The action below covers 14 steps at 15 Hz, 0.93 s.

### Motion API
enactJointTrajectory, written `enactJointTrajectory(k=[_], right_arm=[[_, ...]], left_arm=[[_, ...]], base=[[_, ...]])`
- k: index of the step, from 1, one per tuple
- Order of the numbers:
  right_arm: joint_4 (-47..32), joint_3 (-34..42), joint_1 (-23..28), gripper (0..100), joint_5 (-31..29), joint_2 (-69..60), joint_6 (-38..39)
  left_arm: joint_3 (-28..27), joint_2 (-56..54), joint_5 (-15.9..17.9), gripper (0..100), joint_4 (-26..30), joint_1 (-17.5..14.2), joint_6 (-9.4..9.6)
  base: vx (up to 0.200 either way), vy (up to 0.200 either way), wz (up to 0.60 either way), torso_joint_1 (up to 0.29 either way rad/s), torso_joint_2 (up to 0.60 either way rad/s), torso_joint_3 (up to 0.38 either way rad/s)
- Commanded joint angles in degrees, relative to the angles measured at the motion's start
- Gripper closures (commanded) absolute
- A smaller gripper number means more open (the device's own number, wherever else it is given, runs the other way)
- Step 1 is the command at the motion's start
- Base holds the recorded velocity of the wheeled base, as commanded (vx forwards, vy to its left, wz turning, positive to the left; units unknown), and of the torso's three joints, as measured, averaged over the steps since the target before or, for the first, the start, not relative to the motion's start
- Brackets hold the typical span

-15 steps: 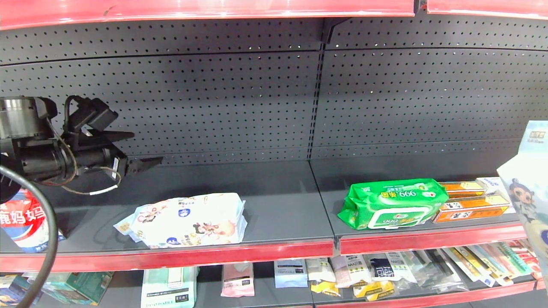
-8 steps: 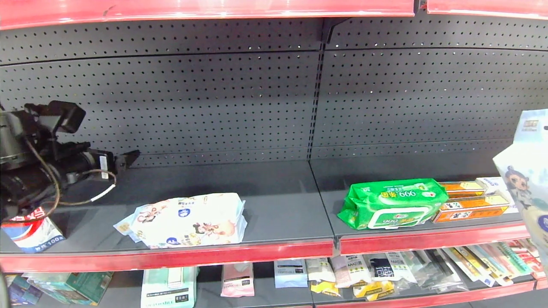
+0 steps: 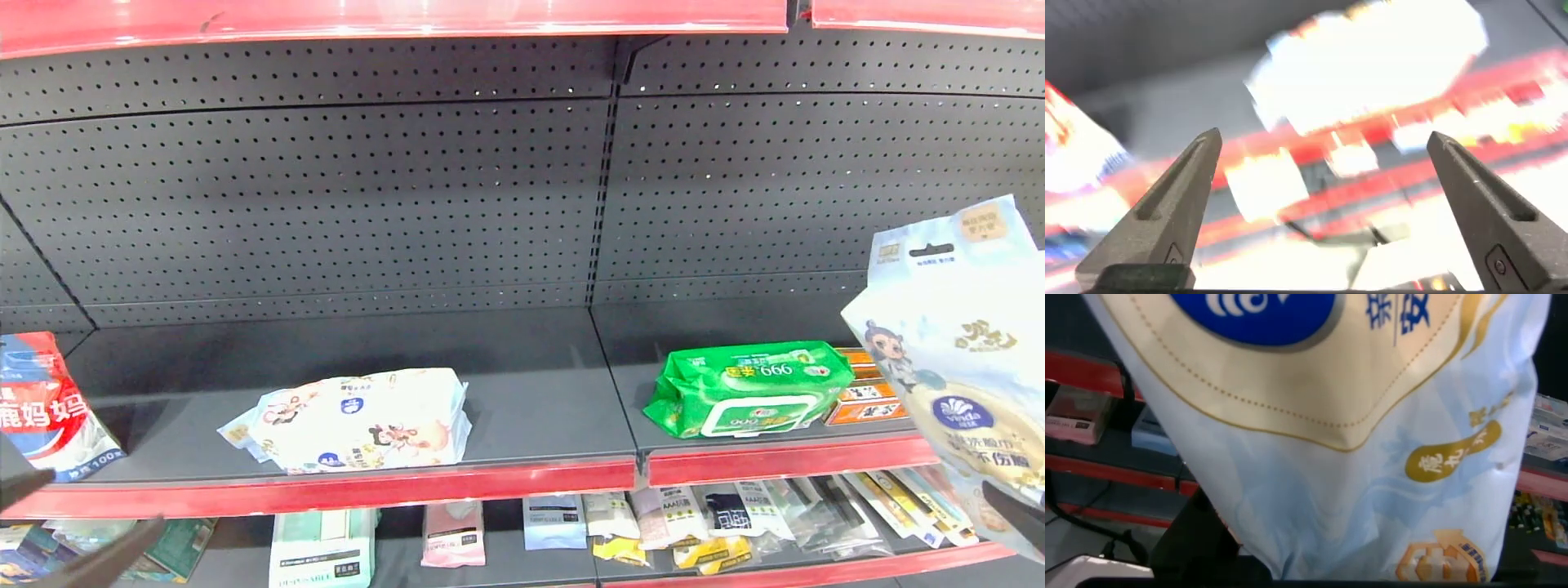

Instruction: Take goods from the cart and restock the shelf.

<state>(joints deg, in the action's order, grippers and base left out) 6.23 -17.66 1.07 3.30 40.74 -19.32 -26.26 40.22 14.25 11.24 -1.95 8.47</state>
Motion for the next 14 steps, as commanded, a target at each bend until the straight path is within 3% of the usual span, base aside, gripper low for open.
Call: enactJointTrajectory(k=[1,3,5,7,9,11,12,14], right_arm=[[0.01,-1.85,-0.02,100,0.21,3.56,-0.10],[0.01,-3.17,-0.02,100,0.30,4.96,-0.19],[0.10,-3.43,-0.11,100,0.30,5.67,-0.19],[0.10,-3.52,-0.11,100,0.30,6.02,-0.28],[0.36,-3.69,-0.28,100,0.30,6.72,-0.28],[0.36,-3.69,-0.28,100,0.30,6.81,-0.28],[0.36,-3.69,-0.37,100,0.30,6.98,-0.28],[0.54,-3.78,-0.37,100,0.30,7.34,-0.28]], left_arm=[[-3.89,-23.87,1.83,0,19.87,8.10,0.05],[-4.50,-30.02,1.75,0,26.55,10.30,1.02],[-4.50,-34.59,1.75,0,31.65,10.48,2.60],[-5.21,-34.59,1.39,0,33.23,10.48,4.27],[-6.88,-33.80,1.57,0,34.38,11.00,4.18],[-6.26,-32.04,-0.10,0,32.35,10.92,2.87],[-3.62,-31.87,-5.20,0,27.17,10.74,0.05],[0.51,-32.22,-10.65,0,19.61,10.74,-1.18]], base=[[0.000,0.000,0.00,0.000,0.00,0.000],[0.000,0.000,0.00,0.000,0.00,0.000],[0.000,0.000,0.00,0.000,0.00,0.000],[0.000,0.000,0.00,0.000,0.00,0.000],[0.000,0.000,0.00,0.000,0.00,0.000],[0.000,0.000,0.00,0.000,0.00,0.000],[0.000,0.000,0.00,0.000,0.00,0.000],[0.000,0.000,0.00,0.000,0.00,0.000]])
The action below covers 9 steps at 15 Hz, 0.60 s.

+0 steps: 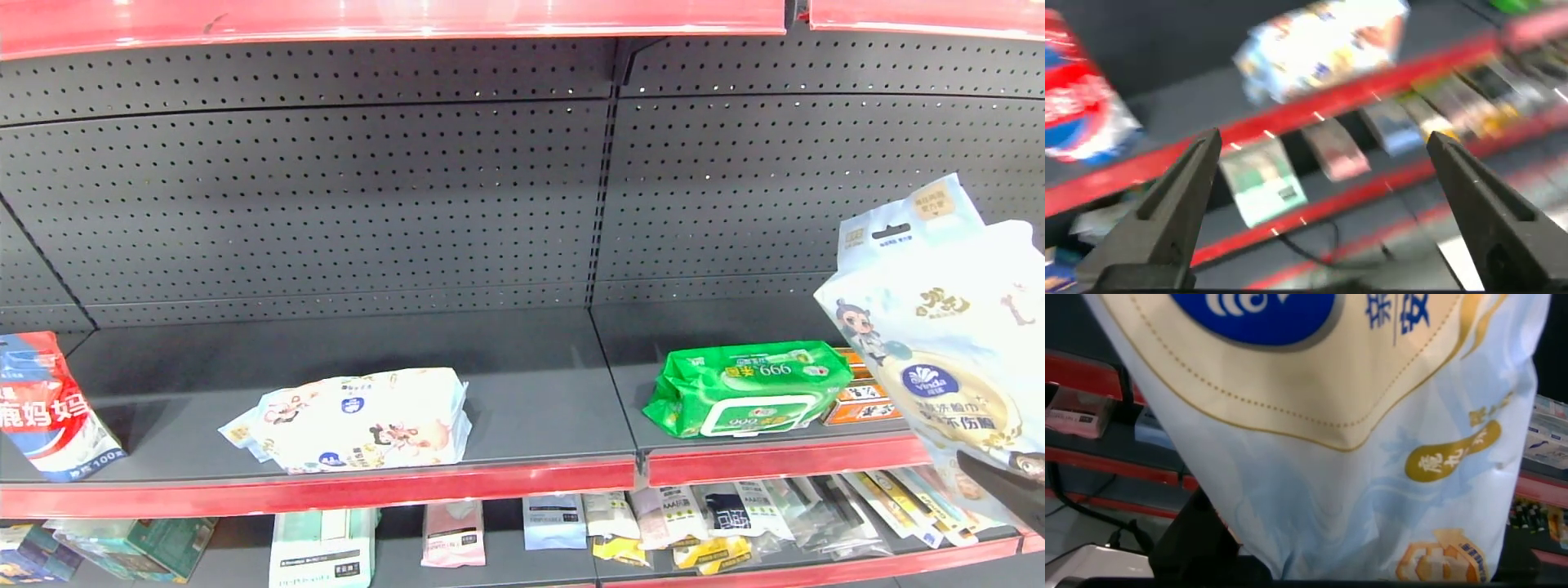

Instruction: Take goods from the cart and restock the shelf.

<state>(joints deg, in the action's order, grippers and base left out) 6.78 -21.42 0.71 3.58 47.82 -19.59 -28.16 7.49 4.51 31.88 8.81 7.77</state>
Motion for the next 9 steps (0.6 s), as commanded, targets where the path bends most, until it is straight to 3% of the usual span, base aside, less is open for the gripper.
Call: enactJointTrajectory(k=[1,2,4,9], right_arm=[[0.08,-0.03,0.00,100,0.02,0.52,-0.01],[0.08,-0.03,0.00,100,0.02,0.34,-0.01],[0.08,-0.11,0.00,100,-0.07,0.52,-0.10],[-0.01,-0.11,0.00,100,-0.07,0.52,-0.10]], left_arm=[[5.75,0.86,-4.86,0,-7.09,-0.02,-2.40],[6.80,2.36,-8.73,0,-9.82,-0.11,-3.72],[6.63,4.29,-10.40,0,-10.08,-1.17,-3.99],[12.16,3.76,-10.93,0,-12.72,-8.02,-3.99]], base=[[0.000,0.000,0.00,0.000,0.00,0.000],[0.000,0.000,0.00,0.000,0.00,0.000],[0.000,0.000,0.00,0.000,0.00,0.000],[0.000,0.000,0.00,0.000,0.00,0.000]])
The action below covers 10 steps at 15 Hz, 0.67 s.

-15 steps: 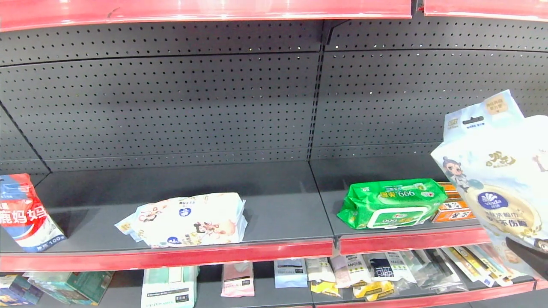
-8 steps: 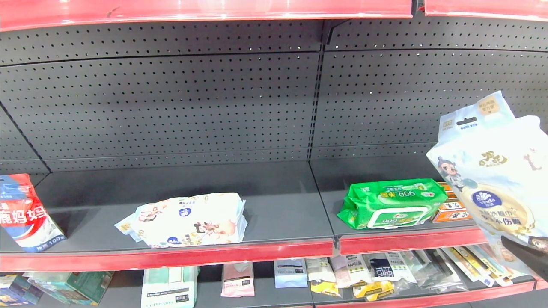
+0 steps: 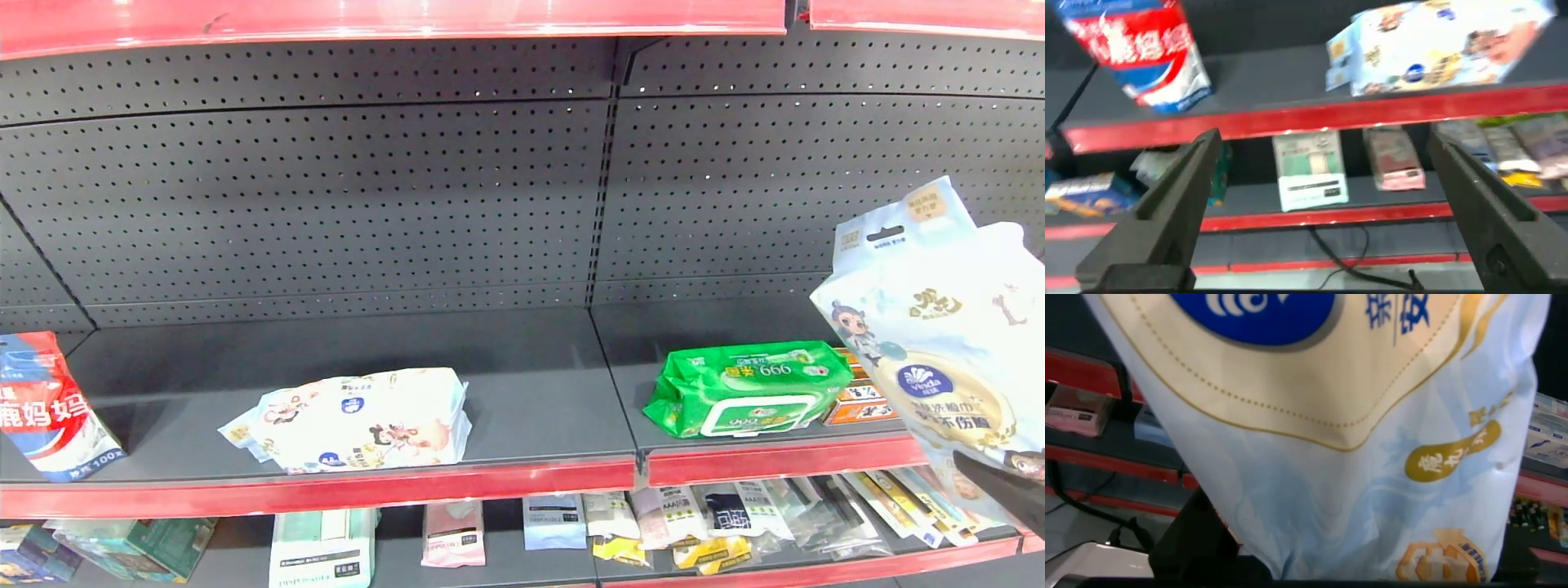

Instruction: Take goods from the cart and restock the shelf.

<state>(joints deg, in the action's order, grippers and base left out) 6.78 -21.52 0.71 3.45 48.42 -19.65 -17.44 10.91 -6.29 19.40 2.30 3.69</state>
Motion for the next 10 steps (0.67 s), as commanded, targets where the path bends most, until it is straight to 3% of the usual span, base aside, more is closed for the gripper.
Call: enactJointTrajectory(k=[1,3,5,10], right_arm=[[-0.01,-0.02,0.00,100,-0.02,-0.08,-0.04],[-0.01,0.16,0.00,100,-0.02,-0.08,-0.04],[-0.01,-0.02,-0.18,100,0.07,0.27,-0.04],[0.08,-0.81,-1.15,100,-0.02,1.76,-0.21]], left_arm=[[4.00,-0.36,0.31,0,-2.87,-3.27,0.17],[7.86,-3.35,2.69,0,-7.88,-2.57,0.70],[10.68,-7.92,6.29,0,-8.32,-2.57,0.88],[11.03,-10.91,8.40,0,-8.58,-2.30,-0.44]], base=[[0.000,0.000,0.00,0.000,0.00,0.000],[0.000,0.000,0.00,0.000,0.00,0.000],[0.000,0.000,0.00,0.000,0.00,0.000],[0.000,0.000,0.00,0.000,0.00,0.000]])
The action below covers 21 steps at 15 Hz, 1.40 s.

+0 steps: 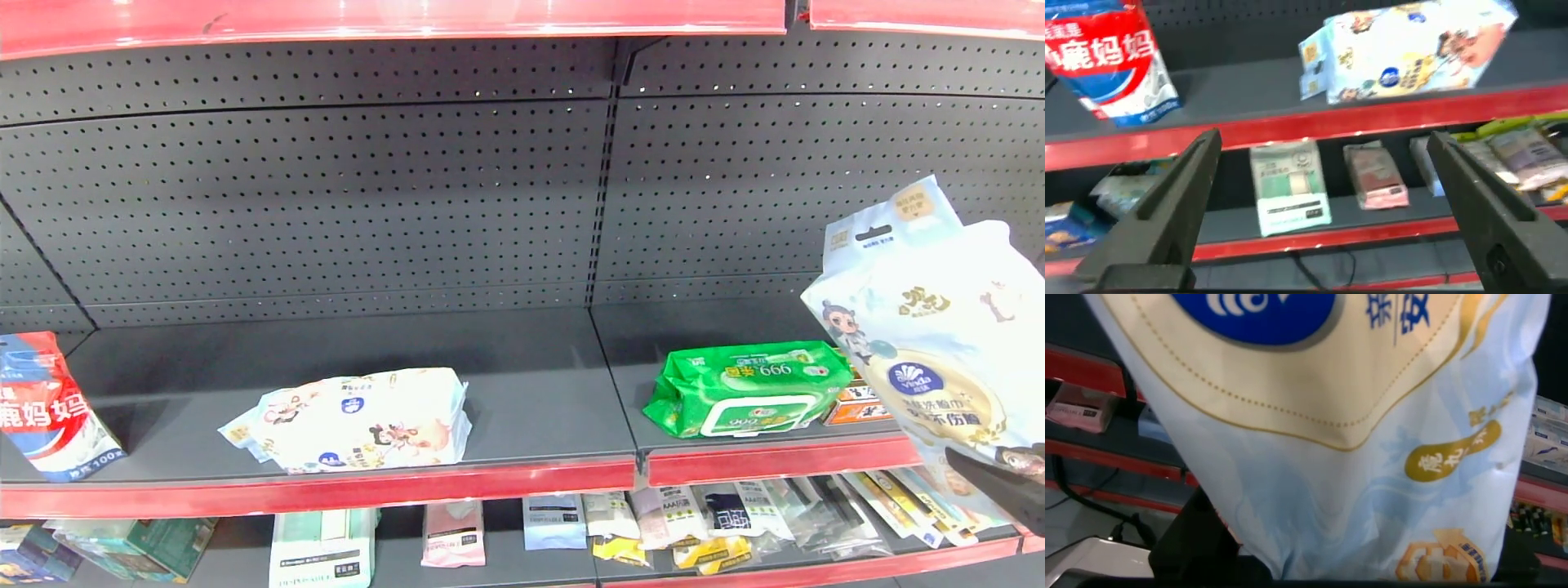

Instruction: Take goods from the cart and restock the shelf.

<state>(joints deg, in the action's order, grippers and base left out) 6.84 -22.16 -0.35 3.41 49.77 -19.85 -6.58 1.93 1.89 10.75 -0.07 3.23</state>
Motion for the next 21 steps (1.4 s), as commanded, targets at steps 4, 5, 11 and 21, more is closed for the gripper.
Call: enactJointTrajectory(k=[4,5,11,21], right_arm=[[0.02,-0.16,-0.17,100,0.01,0.41,-0.46],[0.02,-0.16,-0.17,100,0.01,0.41,-0.54],[0.02,0.01,-0.09,100,0.01,0.32,-0.54],[-0.07,0.19,-0.17,100,0.01,0.50,-0.63]], left_arm=[[1.66,-1.93,-1.36,0,-3.46,0.07,-0.77],[1.66,-1.93,-1.45,0,-3.46,-0.01,-0.77],[1.66,-1.93,-1.45,0,-3.46,0.07,-0.77],[1.75,-1.93,-1.10,0,-3.46,0.07,-0.86]], base=[[0.000,0.000,0.00,0.000,0.00,0.000],[0.000,0.000,0.00,0.000,0.00,0.000],[0.000,0.000,0.30,0.000,0.00,0.001],[0.000,0.000,0.54,0.004,0.00,0.001]])
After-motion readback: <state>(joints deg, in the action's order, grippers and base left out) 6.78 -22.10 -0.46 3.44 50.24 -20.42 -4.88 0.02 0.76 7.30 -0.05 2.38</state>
